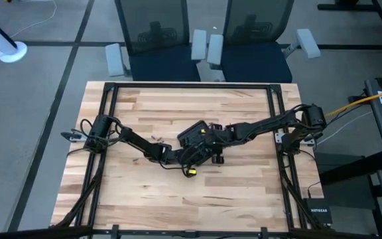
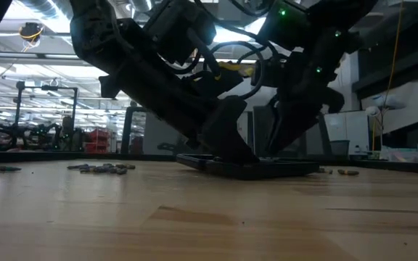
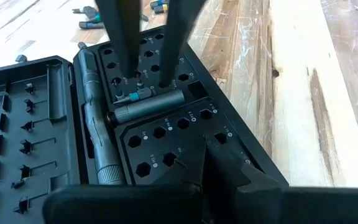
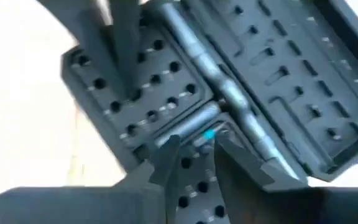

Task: Prefit tool cases
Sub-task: Remove the blue socket bit from the black prefit tool case

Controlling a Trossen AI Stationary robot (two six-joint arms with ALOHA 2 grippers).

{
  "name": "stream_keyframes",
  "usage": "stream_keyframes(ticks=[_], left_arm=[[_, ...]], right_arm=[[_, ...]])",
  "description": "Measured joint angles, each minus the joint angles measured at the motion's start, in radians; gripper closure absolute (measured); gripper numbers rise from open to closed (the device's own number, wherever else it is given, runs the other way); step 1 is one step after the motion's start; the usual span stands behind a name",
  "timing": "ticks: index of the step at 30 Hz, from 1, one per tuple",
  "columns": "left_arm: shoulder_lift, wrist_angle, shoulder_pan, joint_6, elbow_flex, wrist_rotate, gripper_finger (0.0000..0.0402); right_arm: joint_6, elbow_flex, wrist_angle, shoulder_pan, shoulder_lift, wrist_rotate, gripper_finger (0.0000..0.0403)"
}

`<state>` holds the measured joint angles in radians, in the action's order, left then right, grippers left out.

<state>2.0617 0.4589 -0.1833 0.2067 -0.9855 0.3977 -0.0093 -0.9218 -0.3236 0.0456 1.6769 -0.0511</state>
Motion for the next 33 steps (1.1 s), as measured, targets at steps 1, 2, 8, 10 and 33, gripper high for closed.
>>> stream_keyframes(ticks=[1, 2, 8, 10, 33], left_arm=[[0.0, 0.0, 0.0, 0.001, 0.0, 0.0, 0.0401], [0.0, 0.0, 0.0, 0.001, 0.0, 0.0, 0.0401], [-0.001, 0.002, 0.0, 0.003, 0.0, 0.0, 0.0401], [-0.001, 0.002, 0.0, 0.006, 0.0, 0.0, 0.0401], [-0.002, -0.003, -0.005, 0.033, -0.001, 0.005, 0.0401]], right_arm=[[0.0, -0.001, 0.005, 0.0, 0.005, -0.001, 0.0306], [0.0, -0.001, 0.005, 0.001, 0.011, -0.005, 0.0306], [-0.003, -0.004, 0.028, -0.007, 0.042, -0.03, 0.0306], [-0.003, -0.004, 0.02, -0.007, 0.043, -0.034, 0.031], [0.105, -0.055, -0.112, -0.057, 0.009, -0.042, 0.0401]])
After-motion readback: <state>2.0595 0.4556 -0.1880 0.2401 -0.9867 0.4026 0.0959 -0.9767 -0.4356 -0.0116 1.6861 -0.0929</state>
